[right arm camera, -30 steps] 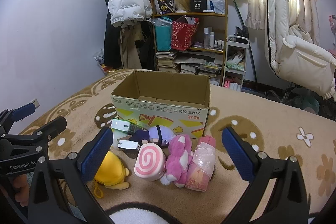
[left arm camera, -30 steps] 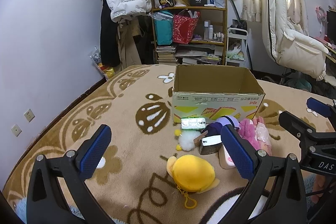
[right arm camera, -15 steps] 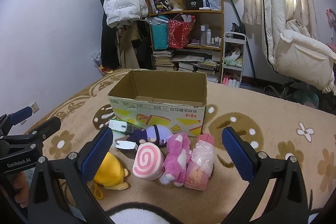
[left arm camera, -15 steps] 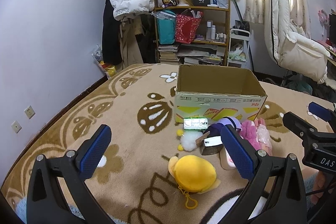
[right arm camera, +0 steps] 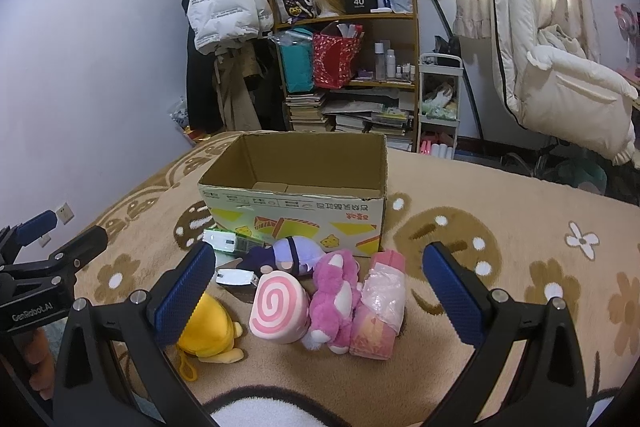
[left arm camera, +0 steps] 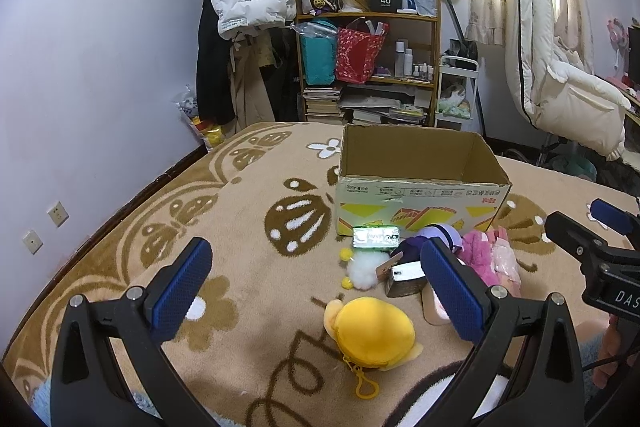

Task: Organize soft objects
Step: 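Move both tools toward the pile of soft toys in front of the box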

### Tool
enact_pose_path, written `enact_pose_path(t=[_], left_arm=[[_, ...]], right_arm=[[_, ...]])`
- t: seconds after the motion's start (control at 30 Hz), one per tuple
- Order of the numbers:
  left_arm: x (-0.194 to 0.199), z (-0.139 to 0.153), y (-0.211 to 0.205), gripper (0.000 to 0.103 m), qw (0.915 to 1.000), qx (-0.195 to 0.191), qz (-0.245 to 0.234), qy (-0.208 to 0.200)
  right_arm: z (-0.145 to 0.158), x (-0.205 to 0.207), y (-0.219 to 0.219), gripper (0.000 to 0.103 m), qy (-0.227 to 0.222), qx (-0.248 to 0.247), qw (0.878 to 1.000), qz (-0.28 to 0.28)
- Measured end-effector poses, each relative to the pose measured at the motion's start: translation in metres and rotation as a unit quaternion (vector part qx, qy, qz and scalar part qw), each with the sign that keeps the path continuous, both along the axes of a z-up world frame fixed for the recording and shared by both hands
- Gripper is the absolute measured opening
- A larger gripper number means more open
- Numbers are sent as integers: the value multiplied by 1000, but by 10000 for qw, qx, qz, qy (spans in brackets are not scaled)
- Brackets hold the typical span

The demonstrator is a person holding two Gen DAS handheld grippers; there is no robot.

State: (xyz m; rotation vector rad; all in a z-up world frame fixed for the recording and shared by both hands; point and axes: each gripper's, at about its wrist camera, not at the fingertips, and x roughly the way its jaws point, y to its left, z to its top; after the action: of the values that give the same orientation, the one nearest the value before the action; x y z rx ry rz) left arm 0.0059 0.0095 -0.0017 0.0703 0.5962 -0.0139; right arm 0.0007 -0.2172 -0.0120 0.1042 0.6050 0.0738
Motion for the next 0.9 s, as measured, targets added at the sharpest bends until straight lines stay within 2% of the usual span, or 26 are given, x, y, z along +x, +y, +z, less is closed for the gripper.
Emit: enact_pose_path(t=[0.9], left_arm=[[0,1,3,103,10000,-50,74,6]], right_arm=[[3,3,-4,103,58,145,9998,-100]])
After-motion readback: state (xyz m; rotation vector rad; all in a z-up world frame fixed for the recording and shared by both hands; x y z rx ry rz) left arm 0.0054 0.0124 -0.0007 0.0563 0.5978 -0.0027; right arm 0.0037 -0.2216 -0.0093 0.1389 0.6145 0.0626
